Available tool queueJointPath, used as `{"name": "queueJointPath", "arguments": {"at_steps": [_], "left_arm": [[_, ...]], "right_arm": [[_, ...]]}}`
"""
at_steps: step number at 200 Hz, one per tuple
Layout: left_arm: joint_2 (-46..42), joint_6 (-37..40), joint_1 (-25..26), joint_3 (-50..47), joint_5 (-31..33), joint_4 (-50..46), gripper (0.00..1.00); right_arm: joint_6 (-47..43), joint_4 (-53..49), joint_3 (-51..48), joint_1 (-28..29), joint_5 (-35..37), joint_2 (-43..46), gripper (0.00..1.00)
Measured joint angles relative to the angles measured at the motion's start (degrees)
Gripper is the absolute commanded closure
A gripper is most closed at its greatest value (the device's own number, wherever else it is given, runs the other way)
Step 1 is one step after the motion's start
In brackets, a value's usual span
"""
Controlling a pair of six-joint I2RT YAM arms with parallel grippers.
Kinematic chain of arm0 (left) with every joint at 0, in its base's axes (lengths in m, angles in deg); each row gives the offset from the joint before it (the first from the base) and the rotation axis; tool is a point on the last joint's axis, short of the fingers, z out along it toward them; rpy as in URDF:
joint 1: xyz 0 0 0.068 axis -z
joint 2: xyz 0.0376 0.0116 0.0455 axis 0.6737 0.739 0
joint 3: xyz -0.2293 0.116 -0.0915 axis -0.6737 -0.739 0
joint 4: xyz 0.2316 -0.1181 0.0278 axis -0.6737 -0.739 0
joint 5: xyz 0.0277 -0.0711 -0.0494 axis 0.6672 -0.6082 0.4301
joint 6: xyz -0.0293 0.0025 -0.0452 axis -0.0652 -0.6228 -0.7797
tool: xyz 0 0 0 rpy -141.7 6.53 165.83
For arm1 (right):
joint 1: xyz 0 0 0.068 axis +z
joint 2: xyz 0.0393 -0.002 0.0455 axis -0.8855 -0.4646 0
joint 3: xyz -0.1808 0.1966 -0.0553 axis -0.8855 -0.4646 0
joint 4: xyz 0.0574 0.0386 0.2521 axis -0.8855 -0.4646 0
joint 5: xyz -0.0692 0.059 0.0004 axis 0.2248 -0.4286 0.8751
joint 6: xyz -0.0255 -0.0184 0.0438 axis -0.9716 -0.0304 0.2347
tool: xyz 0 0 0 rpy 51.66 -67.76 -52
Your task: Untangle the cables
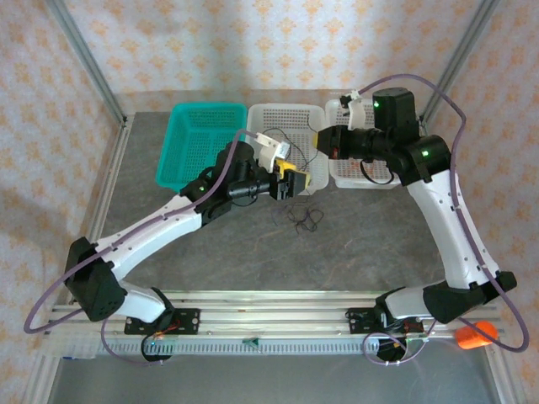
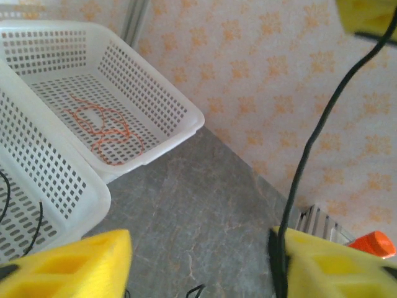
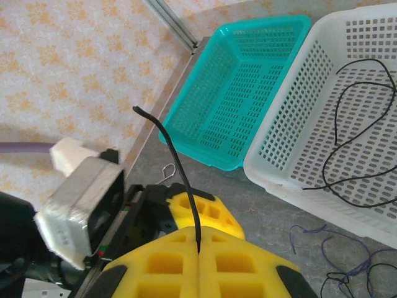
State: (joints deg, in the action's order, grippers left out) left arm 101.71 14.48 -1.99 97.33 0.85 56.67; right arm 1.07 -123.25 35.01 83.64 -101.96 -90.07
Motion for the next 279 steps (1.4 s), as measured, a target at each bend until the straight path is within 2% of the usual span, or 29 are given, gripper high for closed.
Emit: {"name": "queueJointPath", "arguments": {"at_steps": [32,81,146,162,181,191,220,254,279], "left_arm": [[1.3,0.2,0.0,0.0,-0.8,0.2,0.74],[1.3,-0.3,0.0,0.0,-1.5,0.9,1.00],[1.3,-0.1,0.0,0.1,-1.2,1.0,1.00],[1.3,-0.1,0.0,0.6,-0.4,0.8,1.00],[1.3,-0.1,-0.2,2.0,0.4,0.6,1.00],[1.3,-0.1,-0.6,2.7,1.0,0.6,1.00],[1.3,-0.8,-3.3,5.0,3.4,0.0,1.00],[1.5,-1.2,-6.9,8.9,6.4,-2.2,1.00],[3.9,-1.2,-9.2,12.7,7.5,-3.3,1.00]], "right_arm": [[-0.2,0.0,0.0,0.0,0.0,0.0,1.00],[-0.2,0.0,-0.2,0.0,0.7,-0.1,1.00],[-0.2,0.4,-1.3,0.0,2.4,-0.2,1.00],[-0.4,1.6,-1.3,0.0,3.2,-0.2,0.83],[-0.3,4.1,-1.6,0.0,4.9,0.2,0.53],[-0.9,5.8,-2.2,0.0,6.6,0.8,0.45],[-1.1,12.2,-6.9,0.0,15.2,4.7,0.40],[-0.9,21.8,-18.7,0.0,26.7,12.1,0.36],[-0.5,26.0,-24.6,-0.1,31.7,15.0,0.30]]}}
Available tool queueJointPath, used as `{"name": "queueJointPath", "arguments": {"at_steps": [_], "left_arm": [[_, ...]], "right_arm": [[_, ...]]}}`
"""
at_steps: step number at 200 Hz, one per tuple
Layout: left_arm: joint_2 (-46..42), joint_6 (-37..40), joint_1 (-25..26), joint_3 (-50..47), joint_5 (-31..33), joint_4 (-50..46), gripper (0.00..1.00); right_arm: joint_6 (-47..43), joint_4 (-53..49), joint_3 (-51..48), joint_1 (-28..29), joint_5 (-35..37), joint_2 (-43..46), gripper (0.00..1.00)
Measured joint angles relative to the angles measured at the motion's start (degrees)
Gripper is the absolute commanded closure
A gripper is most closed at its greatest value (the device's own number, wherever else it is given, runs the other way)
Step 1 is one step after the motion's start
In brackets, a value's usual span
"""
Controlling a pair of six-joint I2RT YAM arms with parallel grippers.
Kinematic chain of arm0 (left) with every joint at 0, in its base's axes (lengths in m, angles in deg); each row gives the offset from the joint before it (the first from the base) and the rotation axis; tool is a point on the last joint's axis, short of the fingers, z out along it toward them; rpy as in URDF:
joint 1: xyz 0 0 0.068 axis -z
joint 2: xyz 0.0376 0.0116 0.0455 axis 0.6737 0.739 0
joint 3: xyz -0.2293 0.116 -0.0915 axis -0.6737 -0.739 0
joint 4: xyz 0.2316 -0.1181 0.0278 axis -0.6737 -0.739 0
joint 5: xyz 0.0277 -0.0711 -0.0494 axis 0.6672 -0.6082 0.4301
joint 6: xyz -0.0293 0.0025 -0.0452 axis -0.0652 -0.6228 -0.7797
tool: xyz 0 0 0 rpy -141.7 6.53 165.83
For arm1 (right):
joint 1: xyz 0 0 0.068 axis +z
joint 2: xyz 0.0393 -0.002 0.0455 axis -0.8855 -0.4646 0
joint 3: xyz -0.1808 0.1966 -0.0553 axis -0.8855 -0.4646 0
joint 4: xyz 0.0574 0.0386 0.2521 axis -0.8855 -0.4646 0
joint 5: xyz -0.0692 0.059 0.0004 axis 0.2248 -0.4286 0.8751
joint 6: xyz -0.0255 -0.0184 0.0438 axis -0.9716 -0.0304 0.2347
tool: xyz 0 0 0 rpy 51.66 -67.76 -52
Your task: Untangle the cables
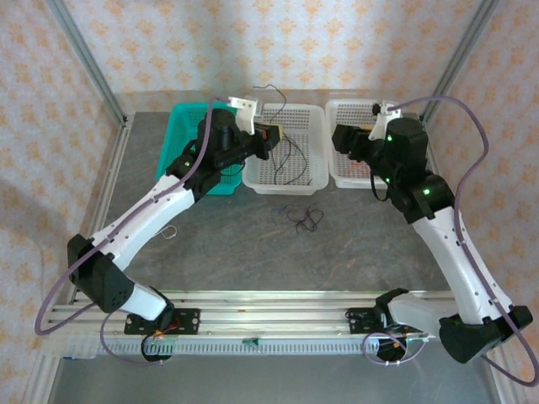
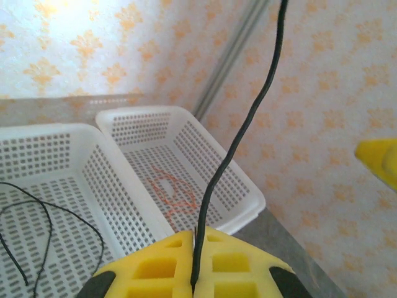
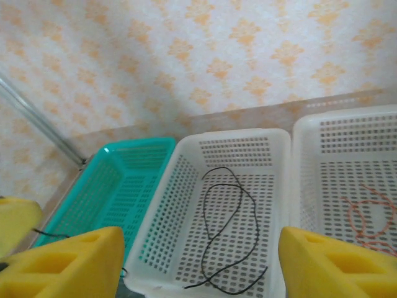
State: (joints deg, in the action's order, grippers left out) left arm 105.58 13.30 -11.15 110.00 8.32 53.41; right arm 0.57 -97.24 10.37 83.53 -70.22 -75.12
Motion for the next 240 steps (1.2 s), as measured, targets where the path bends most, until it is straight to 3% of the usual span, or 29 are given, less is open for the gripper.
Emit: {"name": "queueJointPath", "arguments": {"at_steps": [29,105,133,191,205,219,240], "left_arm": [[6.7,0.1,-1.4,6.4,1.3,-3.9,1.00],[35.8,2.2,-2.4,38.6,8.6,-27.4,1.00],[45.0,3.3,-2.8,50.1,10.9,-34.2,1.00],[52.2,3.0,-5.1,54.1,12.0,-40.6,1.00],[52.8,3.0,-5.7,54.1,12.0,-40.8,0.84],[53.0,2.6,-6.1,54.0,11.8,-40.8,0.62],[53.0,1.2,-6.2,54.0,11.2,-40.7,0.47]], "right_arm": [[0.2,3.1,-6.8,0.0,1.9,2.1,0.28],[3.0,4.1,-15.5,0.0,2.2,1.8,0.26],[5.2,4.3,-16.3,0.0,2.4,1.6,0.10],[7.6,7.1,-25.4,0.0,2.0,6.7,0.09],[8.6,7.5,-26.4,0.0,2.0,7.7,0.09],[9.8,7.7,-27.3,0.0,2.1,8.5,0.11],[12.1,7.5,-28.0,0.0,2.4,8.8,0.17]]}}
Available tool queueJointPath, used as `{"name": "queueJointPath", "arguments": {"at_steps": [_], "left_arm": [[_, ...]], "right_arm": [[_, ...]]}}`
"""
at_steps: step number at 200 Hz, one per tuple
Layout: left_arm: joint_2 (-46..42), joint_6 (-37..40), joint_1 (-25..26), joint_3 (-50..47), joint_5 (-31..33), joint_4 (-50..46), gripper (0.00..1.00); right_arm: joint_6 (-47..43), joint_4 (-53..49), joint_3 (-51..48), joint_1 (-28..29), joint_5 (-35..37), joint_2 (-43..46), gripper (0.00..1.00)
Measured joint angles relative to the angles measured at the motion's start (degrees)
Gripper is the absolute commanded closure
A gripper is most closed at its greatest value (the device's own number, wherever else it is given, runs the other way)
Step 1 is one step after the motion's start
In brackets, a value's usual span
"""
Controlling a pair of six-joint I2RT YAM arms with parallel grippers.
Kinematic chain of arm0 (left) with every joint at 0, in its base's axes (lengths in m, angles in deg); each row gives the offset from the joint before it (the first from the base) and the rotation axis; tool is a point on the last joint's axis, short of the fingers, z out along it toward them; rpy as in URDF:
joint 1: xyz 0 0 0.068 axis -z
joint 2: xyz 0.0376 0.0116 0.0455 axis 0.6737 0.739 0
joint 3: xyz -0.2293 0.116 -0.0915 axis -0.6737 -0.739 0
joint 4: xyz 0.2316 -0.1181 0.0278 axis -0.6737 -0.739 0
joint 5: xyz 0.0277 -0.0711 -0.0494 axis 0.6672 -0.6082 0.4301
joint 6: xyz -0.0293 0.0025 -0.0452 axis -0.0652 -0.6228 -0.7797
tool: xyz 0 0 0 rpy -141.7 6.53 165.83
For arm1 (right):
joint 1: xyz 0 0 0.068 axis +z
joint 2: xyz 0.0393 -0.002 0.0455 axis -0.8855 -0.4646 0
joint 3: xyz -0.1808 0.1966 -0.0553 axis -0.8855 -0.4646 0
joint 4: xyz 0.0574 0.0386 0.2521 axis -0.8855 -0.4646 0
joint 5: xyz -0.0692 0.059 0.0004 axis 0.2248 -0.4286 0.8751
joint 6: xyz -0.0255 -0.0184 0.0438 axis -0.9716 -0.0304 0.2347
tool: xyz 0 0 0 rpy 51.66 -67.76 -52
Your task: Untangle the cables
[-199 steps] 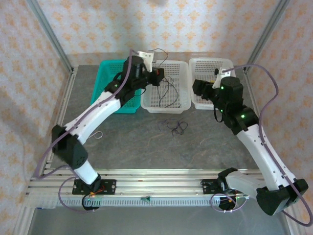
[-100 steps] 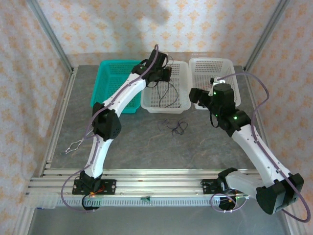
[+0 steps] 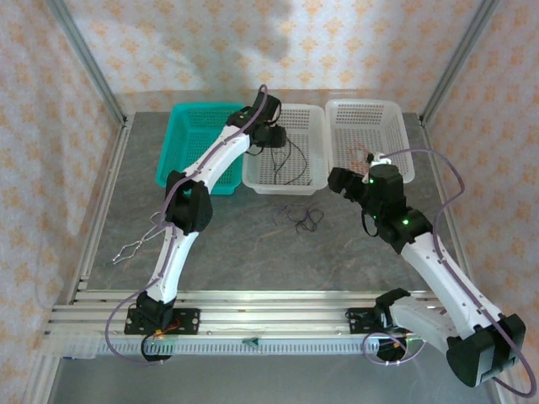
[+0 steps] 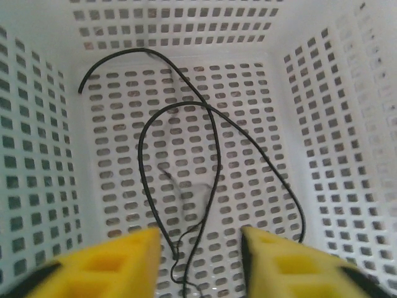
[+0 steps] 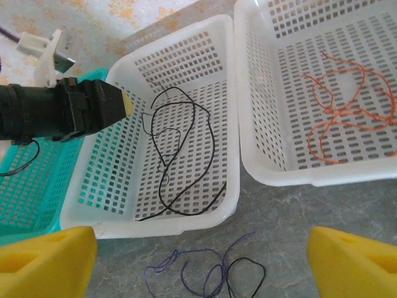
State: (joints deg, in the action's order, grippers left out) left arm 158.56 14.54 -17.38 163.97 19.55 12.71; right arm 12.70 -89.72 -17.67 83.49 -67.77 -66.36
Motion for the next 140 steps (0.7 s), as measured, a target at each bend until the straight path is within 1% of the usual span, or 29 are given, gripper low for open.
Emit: {"name": "queueJointPath", "arguments": {"at_steps": [16,35,51,69,79,98,125,140], "left_arm": [[0.0,-0.2,0.0,0.0,-0.9,0.0,0.43],[0.0,-0.2,0.1,0.0,-1.4,0.0,0.42],[-0.2,-0.1,0.2,-0.2,-1.7,0.0,0.43],[-2.6,0.1,0.3,-2.9,-1.5,0.0,0.42],[-5.6,0.4,0.5,-6.3,-0.7,0.3,0.42],[-13.5,0.9,1.2,-14.6,0.8,1.9,0.42],[-28.6,1.7,3.7,-30.1,2.7,8.0,0.43],[-35.9,1.8,5.6,-37.9,3.8,11.9,0.43]], "right_arm": [[1.9,-0.5,-0.3,0.0,0.4,0.0,0.21],[3.9,-1.1,-0.6,0.0,0.9,0.0,0.26],[5.0,-2.0,-0.9,0.0,1.1,0.0,0.34],[6.5,-3.4,-1.0,0.0,1.3,-0.2,0.47],[7.2,-4.4,-0.9,0.0,1.6,-1.0,0.49],[8.2,-7.0,-0.8,0.3,2.1,-4.0,0.50],[9.9,-9.0,-0.8,2.1,2.1,-8.3,0.50],[11.0,-9.1,-0.9,3.5,1.9,-10.0,0.51]]}}
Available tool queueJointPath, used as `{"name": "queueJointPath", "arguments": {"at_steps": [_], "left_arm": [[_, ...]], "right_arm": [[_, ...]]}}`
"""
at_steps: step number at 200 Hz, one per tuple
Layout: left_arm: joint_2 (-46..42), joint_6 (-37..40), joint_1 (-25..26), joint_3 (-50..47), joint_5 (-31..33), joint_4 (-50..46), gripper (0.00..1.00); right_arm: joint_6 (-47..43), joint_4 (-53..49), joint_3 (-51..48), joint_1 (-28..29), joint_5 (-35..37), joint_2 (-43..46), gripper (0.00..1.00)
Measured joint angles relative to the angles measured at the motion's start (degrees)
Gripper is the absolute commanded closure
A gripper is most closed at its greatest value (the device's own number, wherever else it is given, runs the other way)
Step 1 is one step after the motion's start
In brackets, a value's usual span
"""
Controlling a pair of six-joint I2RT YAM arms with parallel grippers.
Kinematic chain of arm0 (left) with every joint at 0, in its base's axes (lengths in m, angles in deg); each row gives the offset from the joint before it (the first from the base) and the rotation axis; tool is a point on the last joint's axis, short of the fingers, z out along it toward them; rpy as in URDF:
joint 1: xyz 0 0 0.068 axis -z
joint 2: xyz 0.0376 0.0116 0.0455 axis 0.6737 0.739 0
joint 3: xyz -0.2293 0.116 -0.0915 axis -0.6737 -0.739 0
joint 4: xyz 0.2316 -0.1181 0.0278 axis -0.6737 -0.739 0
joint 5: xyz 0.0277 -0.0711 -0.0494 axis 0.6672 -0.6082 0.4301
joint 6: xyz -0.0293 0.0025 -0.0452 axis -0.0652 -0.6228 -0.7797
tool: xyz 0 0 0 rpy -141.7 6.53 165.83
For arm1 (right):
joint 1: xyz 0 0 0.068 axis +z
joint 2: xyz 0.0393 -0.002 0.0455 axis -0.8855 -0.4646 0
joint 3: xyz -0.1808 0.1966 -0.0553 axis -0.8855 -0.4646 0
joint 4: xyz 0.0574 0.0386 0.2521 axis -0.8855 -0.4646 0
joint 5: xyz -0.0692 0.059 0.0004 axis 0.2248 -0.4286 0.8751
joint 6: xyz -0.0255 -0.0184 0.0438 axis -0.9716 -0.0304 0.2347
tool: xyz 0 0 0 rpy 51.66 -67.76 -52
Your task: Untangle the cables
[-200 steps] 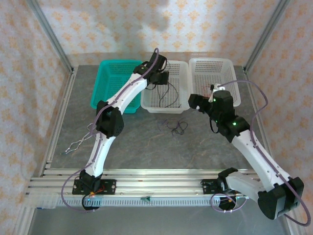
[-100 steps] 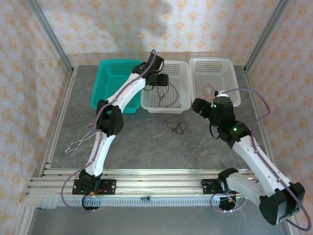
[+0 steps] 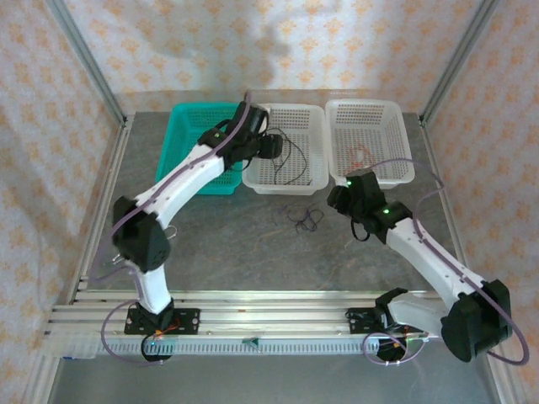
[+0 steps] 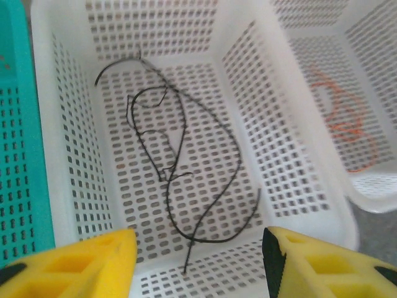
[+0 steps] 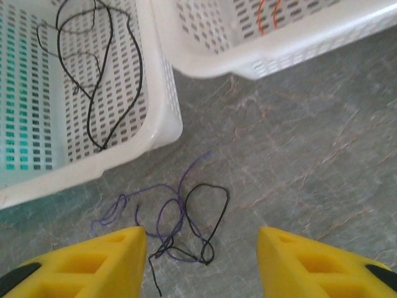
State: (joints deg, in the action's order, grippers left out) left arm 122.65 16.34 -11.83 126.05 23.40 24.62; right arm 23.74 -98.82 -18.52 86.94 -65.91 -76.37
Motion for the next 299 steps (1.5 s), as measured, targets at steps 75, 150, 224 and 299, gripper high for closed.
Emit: {"name": "queueJointPath", "arguments": {"at_steps": [75,150,224,299], "left_arm": [[-19.6,-7.5,8.9,-37.6,4.7,16.9,0.42],[-25.7,-13.5,8.9,-49.1,6.1,24.7,0.42],[-25.7,-13.7,8.9,-50.9,6.1,26.5,0.42],[-24.4,-13.6,8.9,-50.9,5.9,27.5,0.42]], "right_arm": [[6.4,1.7,0.2,10.5,1.8,-13.6,0.60],[10.9,3.5,5.2,14.6,8.0,-23.4,0.61],[11.0,6.5,8.8,14.6,9.4,-32.9,0.78],[5.2,7.8,5.0,14.6,10.7,-29.5,1.00]]}}
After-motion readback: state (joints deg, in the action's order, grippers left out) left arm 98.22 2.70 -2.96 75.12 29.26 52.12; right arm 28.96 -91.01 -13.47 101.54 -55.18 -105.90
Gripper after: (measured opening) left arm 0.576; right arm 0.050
